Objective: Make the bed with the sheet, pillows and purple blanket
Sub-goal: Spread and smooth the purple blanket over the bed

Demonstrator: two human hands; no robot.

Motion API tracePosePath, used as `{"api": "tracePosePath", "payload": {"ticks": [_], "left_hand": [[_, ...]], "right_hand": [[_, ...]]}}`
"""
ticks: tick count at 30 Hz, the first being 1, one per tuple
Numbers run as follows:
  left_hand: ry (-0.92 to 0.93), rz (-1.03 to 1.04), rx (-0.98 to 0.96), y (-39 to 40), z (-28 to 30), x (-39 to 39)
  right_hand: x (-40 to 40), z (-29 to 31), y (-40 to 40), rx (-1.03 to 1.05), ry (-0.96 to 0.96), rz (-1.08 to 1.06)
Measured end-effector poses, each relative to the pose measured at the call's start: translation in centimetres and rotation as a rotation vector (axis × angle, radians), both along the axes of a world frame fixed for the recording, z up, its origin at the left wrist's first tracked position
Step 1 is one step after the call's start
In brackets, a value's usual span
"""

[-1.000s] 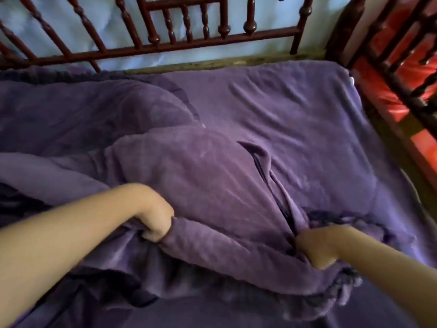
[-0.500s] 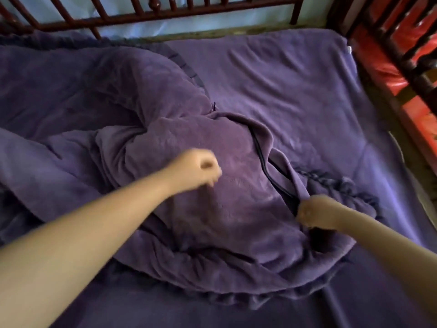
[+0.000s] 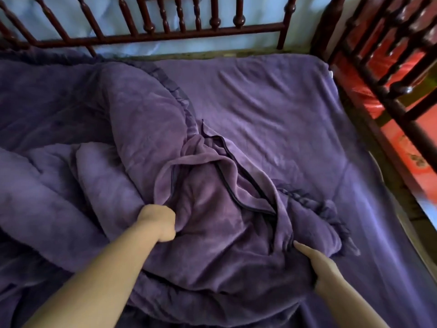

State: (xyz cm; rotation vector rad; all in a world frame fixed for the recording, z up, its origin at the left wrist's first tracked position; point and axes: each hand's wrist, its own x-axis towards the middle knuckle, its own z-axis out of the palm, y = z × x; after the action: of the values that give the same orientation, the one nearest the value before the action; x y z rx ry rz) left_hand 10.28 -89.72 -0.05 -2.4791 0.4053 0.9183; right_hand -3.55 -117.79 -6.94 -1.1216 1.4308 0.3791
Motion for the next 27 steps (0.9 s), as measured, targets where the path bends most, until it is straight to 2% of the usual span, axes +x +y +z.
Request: {"api": "tracePosePath", "payload": {"ticks": [6, 8, 12, 15, 19, 22, 27], "left_hand": [[-0.096, 0.078, 0.057, -1.5, -1.3, 0.1], [-0.156, 0.147, 0.065, -2.5, -1.8, -0.4], [-0.313, 0.442, -0.175, -4.8, -2.1, -1.0], [-0.267, 0.624, -0.366, -5.6, -2.0, -0.2], [-0.254, 0.56, -0.255, -5.8, -1.6, -0.1], [-0.228, 0.622, -0.33, -6.4, -0.8, 0.7], [-0.273, 0.834, -0.751, -9.7, 7.0, 4.5]], "right_hand": [[1.1, 0.0, -1.9, -0.076, -0.061, 0.118], [1.3, 0.1, -2.3, -0.038, -0.089, 0.128], [2.0, 0.0, -4.3, -0.014, -0.193, -0.049], [2.7, 0.5, -4.9, 0.055, -0.252, -0.024], [4.0, 3.3, -4.5, 0.133, -0.291, 0.158], [7.3, 7.7, -4.6, -0.04, -0.471, 0.251], [17.0, 18.2, -6.0, -0.436, -0.704, 0.467]]}}
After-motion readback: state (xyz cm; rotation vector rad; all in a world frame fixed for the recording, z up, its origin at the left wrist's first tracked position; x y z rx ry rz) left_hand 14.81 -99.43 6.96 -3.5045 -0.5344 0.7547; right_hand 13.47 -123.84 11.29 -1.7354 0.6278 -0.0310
